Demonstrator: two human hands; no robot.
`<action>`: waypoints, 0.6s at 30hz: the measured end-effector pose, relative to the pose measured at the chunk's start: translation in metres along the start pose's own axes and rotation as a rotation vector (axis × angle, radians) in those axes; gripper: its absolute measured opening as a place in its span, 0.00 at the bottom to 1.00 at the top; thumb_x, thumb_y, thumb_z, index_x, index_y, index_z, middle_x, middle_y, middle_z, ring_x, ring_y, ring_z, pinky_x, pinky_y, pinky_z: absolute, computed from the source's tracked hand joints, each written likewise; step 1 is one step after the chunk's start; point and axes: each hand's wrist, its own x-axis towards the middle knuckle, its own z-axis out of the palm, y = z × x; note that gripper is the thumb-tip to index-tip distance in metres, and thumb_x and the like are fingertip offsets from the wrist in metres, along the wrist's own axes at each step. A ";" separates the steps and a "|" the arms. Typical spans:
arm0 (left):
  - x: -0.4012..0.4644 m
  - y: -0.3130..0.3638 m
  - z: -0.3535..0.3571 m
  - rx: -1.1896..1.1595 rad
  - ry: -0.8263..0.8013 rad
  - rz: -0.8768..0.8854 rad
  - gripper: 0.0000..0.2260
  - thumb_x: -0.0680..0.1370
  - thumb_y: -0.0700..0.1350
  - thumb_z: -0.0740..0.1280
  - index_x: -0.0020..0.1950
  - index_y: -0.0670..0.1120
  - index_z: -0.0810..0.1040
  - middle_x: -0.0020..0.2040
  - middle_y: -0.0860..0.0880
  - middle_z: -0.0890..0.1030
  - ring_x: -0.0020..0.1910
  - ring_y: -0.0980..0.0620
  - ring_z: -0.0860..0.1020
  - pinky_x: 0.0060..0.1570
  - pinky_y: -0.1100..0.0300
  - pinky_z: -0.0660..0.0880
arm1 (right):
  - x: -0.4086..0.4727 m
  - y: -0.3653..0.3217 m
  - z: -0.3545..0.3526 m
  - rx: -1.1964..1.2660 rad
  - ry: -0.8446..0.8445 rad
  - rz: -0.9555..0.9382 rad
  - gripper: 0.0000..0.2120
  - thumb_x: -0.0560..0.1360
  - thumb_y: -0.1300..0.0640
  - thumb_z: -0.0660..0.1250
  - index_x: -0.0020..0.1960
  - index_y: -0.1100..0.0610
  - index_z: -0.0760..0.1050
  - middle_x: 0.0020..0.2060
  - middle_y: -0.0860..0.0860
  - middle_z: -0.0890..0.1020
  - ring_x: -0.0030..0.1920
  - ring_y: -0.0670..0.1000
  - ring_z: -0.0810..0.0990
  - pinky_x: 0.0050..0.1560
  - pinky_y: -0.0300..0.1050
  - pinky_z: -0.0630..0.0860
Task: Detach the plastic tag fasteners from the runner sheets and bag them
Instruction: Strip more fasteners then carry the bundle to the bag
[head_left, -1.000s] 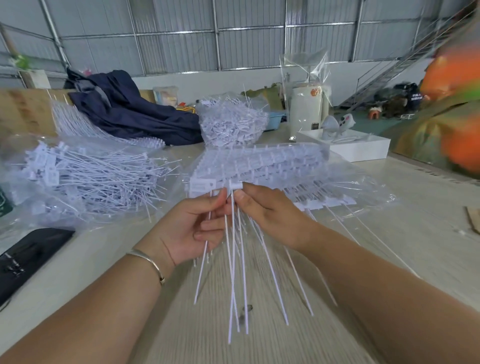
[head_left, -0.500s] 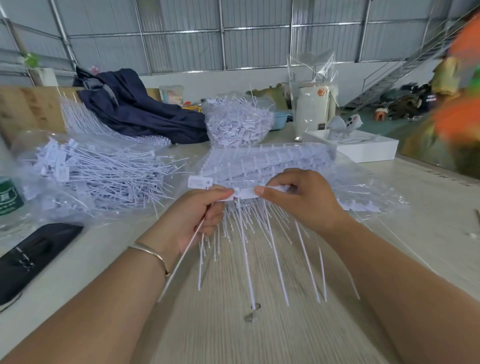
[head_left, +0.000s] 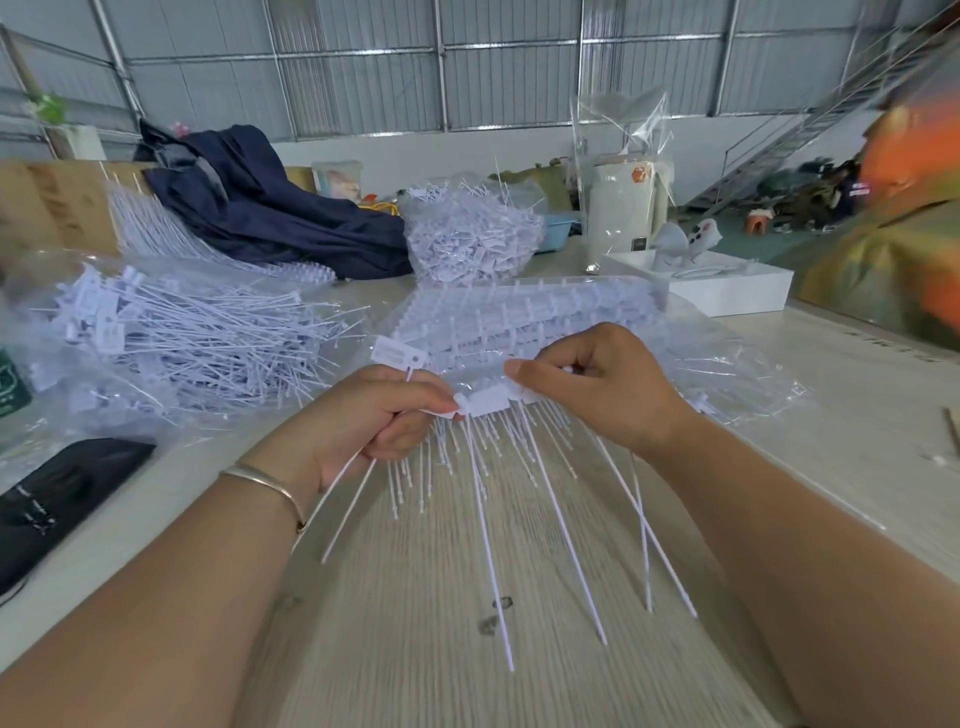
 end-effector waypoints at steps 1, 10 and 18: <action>0.000 0.000 -0.002 0.003 -0.007 0.000 0.02 0.66 0.39 0.73 0.34 0.44 0.82 0.18 0.51 0.61 0.17 0.57 0.57 0.20 0.70 0.54 | 0.000 0.001 0.000 -0.012 -0.008 0.001 0.21 0.74 0.46 0.71 0.23 0.46 0.76 0.18 0.45 0.63 0.21 0.45 0.63 0.32 0.38 0.61; 0.006 0.000 0.015 0.676 0.109 -0.038 0.05 0.69 0.41 0.74 0.36 0.40 0.82 0.30 0.45 0.70 0.30 0.50 0.67 0.32 0.62 0.62 | 0.003 0.007 0.005 -0.354 -0.111 0.036 0.22 0.71 0.39 0.69 0.27 0.53 0.77 0.19 0.46 0.66 0.24 0.45 0.67 0.33 0.40 0.66; 0.005 -0.003 0.007 0.734 0.471 -0.054 0.17 0.72 0.43 0.72 0.29 0.46 0.66 0.24 0.53 0.64 0.22 0.55 0.64 0.24 0.63 0.57 | 0.004 0.007 0.001 -0.371 0.022 0.026 0.24 0.73 0.38 0.66 0.29 0.57 0.75 0.22 0.48 0.65 0.25 0.46 0.65 0.33 0.41 0.63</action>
